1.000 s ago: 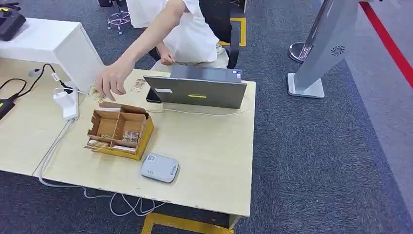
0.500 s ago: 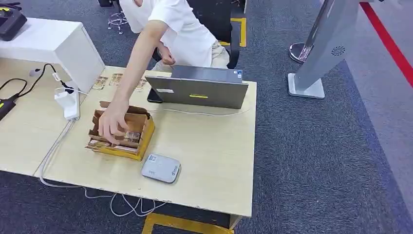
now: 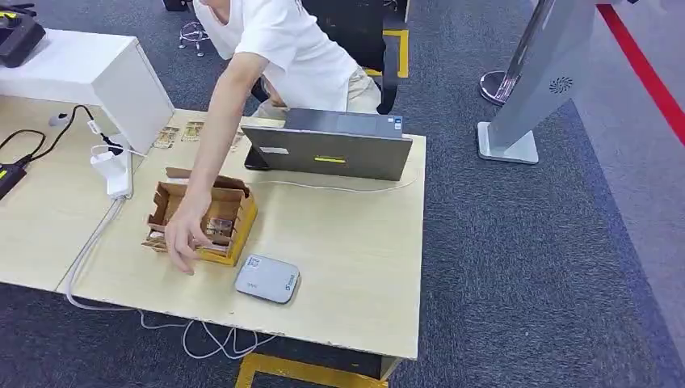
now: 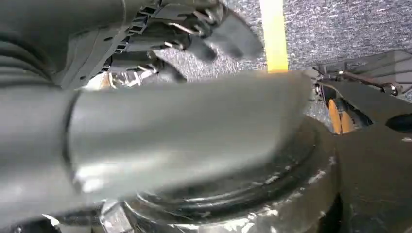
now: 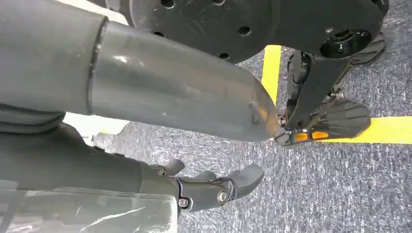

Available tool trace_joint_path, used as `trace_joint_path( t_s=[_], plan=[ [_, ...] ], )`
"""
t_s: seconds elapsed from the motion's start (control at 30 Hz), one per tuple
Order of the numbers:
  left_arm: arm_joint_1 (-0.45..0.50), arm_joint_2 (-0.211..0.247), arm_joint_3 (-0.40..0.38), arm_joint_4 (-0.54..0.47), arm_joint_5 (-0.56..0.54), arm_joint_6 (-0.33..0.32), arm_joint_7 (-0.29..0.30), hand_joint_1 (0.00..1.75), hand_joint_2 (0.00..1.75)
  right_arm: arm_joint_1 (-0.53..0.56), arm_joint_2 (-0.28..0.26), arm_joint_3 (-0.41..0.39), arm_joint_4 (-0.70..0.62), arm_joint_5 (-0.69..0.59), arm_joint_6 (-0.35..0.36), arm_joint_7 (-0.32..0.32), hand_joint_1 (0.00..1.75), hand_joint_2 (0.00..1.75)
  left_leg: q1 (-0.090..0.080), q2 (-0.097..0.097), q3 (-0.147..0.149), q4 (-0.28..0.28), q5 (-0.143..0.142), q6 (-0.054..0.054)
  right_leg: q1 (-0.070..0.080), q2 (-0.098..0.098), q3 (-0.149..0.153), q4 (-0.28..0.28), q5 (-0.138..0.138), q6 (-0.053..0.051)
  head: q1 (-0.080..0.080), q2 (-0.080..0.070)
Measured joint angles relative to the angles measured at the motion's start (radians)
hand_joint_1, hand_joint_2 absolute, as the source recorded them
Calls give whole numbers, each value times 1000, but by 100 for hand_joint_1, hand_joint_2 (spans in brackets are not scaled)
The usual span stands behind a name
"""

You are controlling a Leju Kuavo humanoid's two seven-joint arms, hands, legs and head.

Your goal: Pass the card to the sensor for recognition and then transmit it.

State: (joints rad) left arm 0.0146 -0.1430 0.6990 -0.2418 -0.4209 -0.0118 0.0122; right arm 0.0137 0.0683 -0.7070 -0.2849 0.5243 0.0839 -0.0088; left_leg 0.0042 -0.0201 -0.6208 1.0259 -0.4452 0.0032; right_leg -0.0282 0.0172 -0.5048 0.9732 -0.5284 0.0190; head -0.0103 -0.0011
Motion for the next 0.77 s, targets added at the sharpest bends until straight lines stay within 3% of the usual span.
trace_joint_path(
  t_s=[0.07, 0.1, 0.57, 0.6, 0.63, 0.77],
  plan=[
    [9, 9, -44, -7, 27, 0, -1, 61, 0, 10, -5, 44, -7, -34, 0, 0, 0, 0, 0, 0, 0, 0, 0, 0, 0, 0, 0, 0, 0, 0, 0, 0],
    [14, 13, -69, -11, 43, 0, -1, 175, 0, 14, -7, 66, -10, -51, 0, 0, 175, 0, 0, 0, 0, 0, 0, 0, 0, 0, 0, 0, 0, 0, 0, 0],
    [72, 76, -374, -69, 238, 10, -9, 175, 0, 75, -37, 381, -57, -297, 0, 2, 175, 0, 0, 0, 0, 0, 0, 0, 0, 0, 0, 0, 0, 0, 0, 0],
    [75, 79, -395, -73, 252, 10, -9, 143, 0, 79, -39, 402, -60, -313, 0, 2, 175, 0, 0, 0, 0, 0, 0, 0, 0, 0, 0, 0, 0, 0, 0, 0],
    [79, 85, -420, -78, 267, 11, -10, 0, 0, 83, -41, 423, -63, -329, 0, 2, 3, 0, 0, 0, 0, 0, 0, 0, 0, 0, 0, 0, 0, 0, 0, 0],
    [95, 102, -501, -94, 322, 12, -10, 0, 0, 99, -49, 511, -76, -400, 0, 5, 0, 0, 0, 0, 0, 0, 0, 0, 0, 0, 0, 0, 0, 0, -1, 0]
  ],
)
